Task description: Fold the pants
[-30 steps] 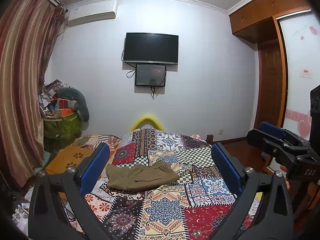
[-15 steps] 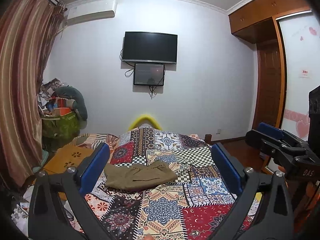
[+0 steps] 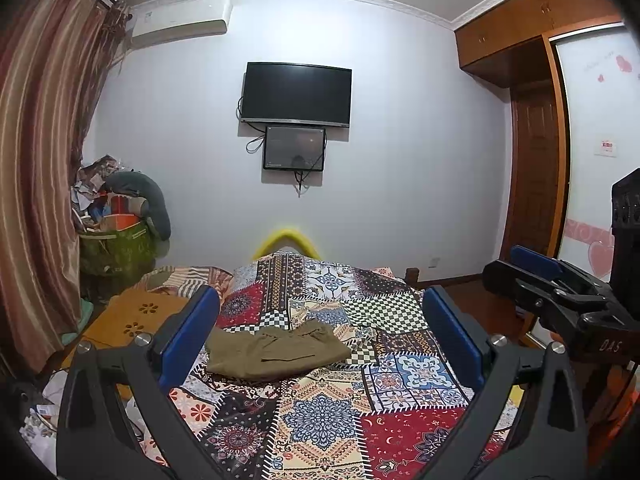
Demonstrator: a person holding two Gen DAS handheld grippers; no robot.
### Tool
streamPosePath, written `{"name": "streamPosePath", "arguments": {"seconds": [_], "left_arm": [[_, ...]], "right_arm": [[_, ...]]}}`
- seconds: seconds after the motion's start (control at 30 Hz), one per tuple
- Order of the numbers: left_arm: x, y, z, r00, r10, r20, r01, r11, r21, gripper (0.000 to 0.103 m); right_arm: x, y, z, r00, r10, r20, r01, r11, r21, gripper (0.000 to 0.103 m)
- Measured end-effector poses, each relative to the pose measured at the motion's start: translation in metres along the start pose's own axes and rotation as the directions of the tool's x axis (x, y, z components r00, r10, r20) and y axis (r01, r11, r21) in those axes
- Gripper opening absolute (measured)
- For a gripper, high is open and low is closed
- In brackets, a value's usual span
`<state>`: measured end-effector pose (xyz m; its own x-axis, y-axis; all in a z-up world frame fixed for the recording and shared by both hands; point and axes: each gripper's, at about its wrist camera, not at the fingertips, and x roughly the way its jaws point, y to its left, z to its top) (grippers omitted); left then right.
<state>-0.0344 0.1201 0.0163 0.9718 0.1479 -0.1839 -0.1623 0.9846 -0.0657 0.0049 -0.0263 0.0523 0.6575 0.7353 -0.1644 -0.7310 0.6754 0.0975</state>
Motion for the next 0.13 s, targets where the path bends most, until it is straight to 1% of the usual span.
{"name": "streamPosePath", "arguments": {"seconds": [0.13], "left_arm": [[0.0014, 0.0010, -0.0006, 1.000, 0.004, -0.001, -0.004, 1.000, -0.001, 0.102]], "right_arm": [[0.0006, 0.0018, -0.0003, 1.000, -0.001, -0.004, 0.001, 1.000, 0.003, 0.103]]}}
